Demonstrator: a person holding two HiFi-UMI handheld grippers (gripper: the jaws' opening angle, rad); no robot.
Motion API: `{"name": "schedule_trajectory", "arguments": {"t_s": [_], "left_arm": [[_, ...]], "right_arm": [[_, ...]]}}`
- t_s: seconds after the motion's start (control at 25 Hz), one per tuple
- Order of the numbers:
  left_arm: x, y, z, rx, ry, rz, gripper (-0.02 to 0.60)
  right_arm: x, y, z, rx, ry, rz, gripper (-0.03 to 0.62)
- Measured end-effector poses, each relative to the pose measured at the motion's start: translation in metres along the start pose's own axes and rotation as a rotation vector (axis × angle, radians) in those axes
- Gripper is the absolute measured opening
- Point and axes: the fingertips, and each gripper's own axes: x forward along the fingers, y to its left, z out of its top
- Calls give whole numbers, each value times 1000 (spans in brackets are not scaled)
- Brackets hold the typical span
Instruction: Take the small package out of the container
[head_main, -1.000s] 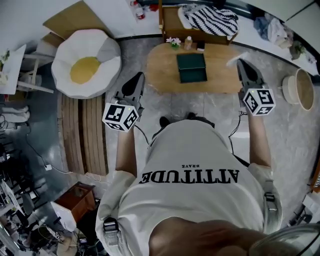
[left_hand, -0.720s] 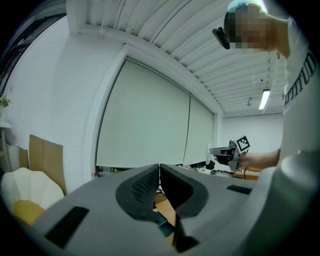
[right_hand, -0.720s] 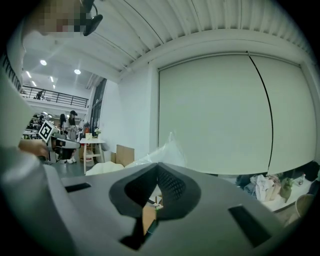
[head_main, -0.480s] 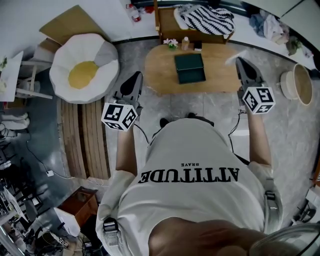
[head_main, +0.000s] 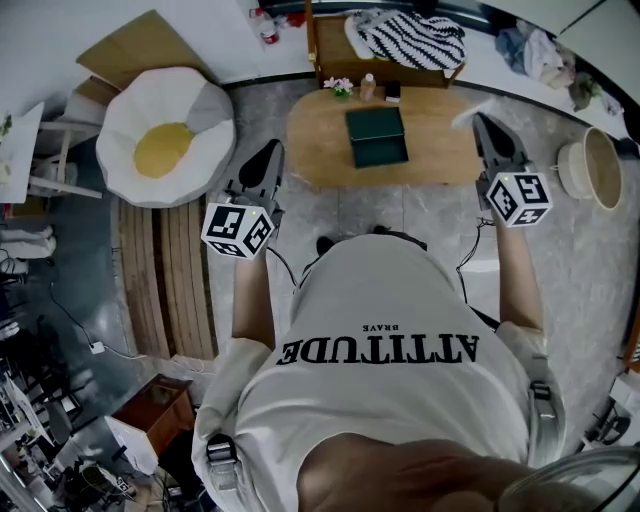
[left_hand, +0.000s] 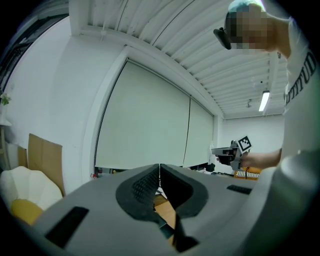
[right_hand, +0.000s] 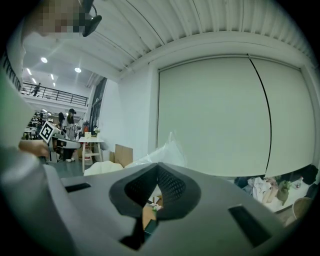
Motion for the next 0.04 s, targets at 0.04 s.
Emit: {"name": "schedule_trajectory", "arguments": {"t_s": [0.04], "left_arm": [[0,-1,-1,0,0,0,23]], "right_arm": [[-1,-1,-1,0,-1,0,20]]}}
